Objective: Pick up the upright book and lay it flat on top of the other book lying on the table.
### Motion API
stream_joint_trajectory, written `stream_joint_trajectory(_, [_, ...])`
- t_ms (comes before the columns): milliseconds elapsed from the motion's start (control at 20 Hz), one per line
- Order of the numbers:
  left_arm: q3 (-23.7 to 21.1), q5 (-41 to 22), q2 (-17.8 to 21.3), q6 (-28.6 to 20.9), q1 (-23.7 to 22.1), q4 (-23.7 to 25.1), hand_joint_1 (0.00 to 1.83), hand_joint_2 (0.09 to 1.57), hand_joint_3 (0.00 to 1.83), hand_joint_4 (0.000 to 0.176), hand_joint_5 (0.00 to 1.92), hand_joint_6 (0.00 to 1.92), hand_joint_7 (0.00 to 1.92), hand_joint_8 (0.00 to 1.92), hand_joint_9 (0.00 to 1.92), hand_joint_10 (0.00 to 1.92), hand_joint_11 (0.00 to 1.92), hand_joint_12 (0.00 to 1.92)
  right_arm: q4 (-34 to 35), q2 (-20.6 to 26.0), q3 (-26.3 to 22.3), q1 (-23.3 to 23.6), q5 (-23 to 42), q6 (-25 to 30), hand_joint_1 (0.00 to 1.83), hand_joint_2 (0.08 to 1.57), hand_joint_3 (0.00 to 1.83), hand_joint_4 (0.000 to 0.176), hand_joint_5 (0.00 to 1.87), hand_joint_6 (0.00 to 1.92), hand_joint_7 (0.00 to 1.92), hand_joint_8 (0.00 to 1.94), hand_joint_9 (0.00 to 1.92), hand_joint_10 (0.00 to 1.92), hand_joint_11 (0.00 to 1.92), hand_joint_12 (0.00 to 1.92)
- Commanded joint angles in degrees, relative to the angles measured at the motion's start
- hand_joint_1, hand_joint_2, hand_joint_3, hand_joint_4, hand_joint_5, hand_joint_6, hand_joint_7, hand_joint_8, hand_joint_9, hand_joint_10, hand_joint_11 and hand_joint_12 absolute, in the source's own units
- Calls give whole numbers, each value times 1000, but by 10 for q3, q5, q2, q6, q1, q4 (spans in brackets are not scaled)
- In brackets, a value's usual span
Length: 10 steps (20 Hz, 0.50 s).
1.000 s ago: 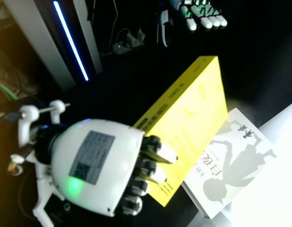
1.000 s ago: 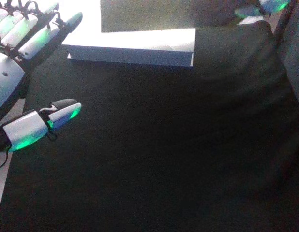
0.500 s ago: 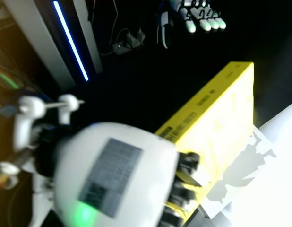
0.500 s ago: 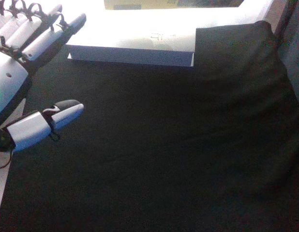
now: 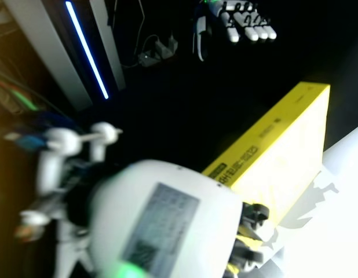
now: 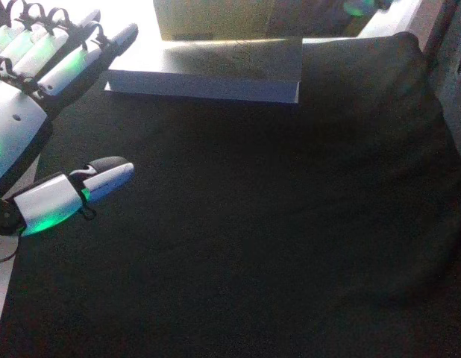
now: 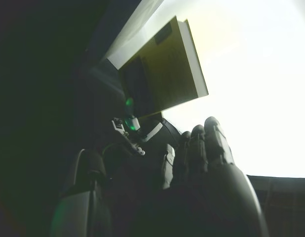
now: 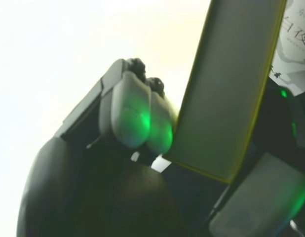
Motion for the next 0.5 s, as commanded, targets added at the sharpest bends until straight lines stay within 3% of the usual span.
stream_joint_trajectory(0, [-1, -77, 1, 0, -5, 9, 519, 1179, 0, 147, 15, 5, 0, 0, 0, 0, 0, 0, 12, 6, 7, -1, 50, -1, 1584, 609, 1089, 176, 1350, 1921, 1467, 1941, 1572, 1921, 1544, 1921])
stream_joint_trajectory(100, [-2, -79, 1, 0, -4, 6, 487, 1183, 0, 149, 8, 1, 0, 0, 0, 0, 0, 0, 19, 2, 8, -22, 50, 2, 1541, 660, 1023, 176, 1276, 1921, 1364, 1941, 1500, 1921, 1464, 1921])
stream_joint_trajectory(150, [-2, -79, 1, 0, -4, 5, 525, 1194, 3, 111, 24, 6, 0, 0, 0, 0, 0, 0, 19, 2, 5, -30, 50, 2, 1302, 530, 1497, 0, 1069, 1745, 1153, 1941, 1488, 1921, 1445, 1921])
stream_joint_trajectory(200, [-3, -80, 2, 0, -3, 3, 525, 1194, 3, 111, 24, 6, 0, 0, 0, 0, 0, 0, 19, 2, 1, -39, 50, 2, 1302, 530, 1497, 0, 1069, 1745, 1153, 1941, 1488, 1921, 1445, 1921])
stream_joint_trajectory(250, [-4, -83, 3, 0, -3, 2, 539, 1190, 1, 126, 23, 4, 0, 0, 0, 0, 0, 0, 19, 3, -6, -46, 52, 2, 1117, 580, 1448, 0, 961, 1801, 1318, 1941, 1489, 1921, 1444, 1921])
stream_joint_trajectory(300, [-6, -85, 5, 0, -2, 0, 517, 1187, 0, 137, 22, 3, 0, 0, 0, 0, 0, 0, 19, 8, -16, -54, 53, 2, 1062, 616, 1423, 0, 917, 1842, 1348, 1941, 1467, 1921, 1429, 1921])
stream_joint_trajectory(350, [-7, -87, 6, 0, -1, -1, 553, 1186, 0, 147, 30, 4, 0, 0, 0, 0, 0, 0, 19, 17, -32, -59, 57, 2, 1203, 618, 1399, 0, 813, 1761, 1048, 1871, 1276, 1921, 1285, 1921])
stream_joint_trajectory(400, [-8, -87, 7, 0, -1, -3, 552, 1185, 0, 149, 28, 3, 0, 0, 0, 0, 0, 0, 13, 27, -48, -62, 65, 2, 1166, 732, 1219, 0, 704, 1803, 934, 1836, 1129, 1921, 1171, 1921])
stream_joint_trajectory(450, [-8, -88, 7, 0, 0, -5, 552, 1185, 0, 149, 28, 3, 0, 0, 0, 0, 0, 0, 8, 37, -64, -66, 71, 2, 1166, 732, 1219, 0, 704, 1803, 934, 1836, 1129, 1921, 1171, 1921])
